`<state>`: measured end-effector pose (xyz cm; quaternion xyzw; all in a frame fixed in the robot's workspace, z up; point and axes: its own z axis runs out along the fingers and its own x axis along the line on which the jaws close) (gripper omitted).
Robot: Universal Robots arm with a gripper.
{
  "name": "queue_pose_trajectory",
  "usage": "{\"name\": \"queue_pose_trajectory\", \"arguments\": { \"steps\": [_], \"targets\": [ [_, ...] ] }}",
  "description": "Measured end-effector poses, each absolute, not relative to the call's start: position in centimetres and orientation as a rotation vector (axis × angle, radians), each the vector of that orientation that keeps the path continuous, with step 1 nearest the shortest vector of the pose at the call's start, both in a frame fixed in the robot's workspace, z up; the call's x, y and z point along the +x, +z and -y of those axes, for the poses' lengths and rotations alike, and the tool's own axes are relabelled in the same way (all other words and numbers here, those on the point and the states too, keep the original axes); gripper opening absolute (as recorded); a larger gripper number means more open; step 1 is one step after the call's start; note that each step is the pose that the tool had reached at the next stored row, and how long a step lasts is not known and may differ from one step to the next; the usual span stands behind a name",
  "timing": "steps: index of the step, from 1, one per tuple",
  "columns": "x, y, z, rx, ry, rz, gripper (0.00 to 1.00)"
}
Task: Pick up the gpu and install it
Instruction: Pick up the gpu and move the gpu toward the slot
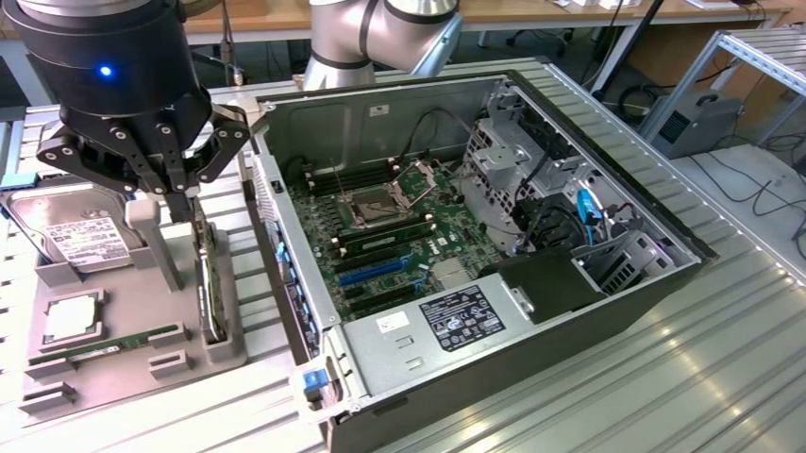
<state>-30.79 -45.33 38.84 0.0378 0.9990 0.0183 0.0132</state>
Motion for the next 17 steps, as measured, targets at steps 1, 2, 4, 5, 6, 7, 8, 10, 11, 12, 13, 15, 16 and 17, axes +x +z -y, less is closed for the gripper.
{"name": "queue_pose_trajectory", "arguments": {
  "steps": [1,2,4,5,6,7,8,10,11,12,13,15,16,17],
  "targets": [
    [-30.79,38.83,45.33,0.118,0.057,-3.112,0.11],
    [-30.79,38.84,45.33,0.118,0.057,-3.112,0.11],
    [-30.79,38.84,45.33,0.118,0.057,-3.112,0.17],
    [-30.79,38.84,45.33,0.118,0.057,-3.112,0.24],
    [-30.79,38.84,45.33,0.118,0.057,-3.112,0.24],
    [-30.79,38.84,45.33,0.118,0.057,-3.112,0.3],
    [-30.79,38.84,45.33,0.118,0.057,-3.112,0.36],
    [-30.79,38.84,45.33,0.118,0.057,-3.112,0.42],
    [-30.79,38.84,45.33,0.118,0.057,-3.112,0.42],
    [-30.79,38.83,45.33,0.118,0.057,-3.112,0.42],
    [-30.79,38.83,45.33,0.118,0.057,-3.113,0.42],
    [-30.8,38.78,45.34,0.118,0.057,-3.112,0.42],
    [-30.8,38.74,45.34,0.118,0.057,-3.112,0.42],
    [-30.81,38.7,45.33,0.118,0.057,-3.112,0.42]
  ]
}}
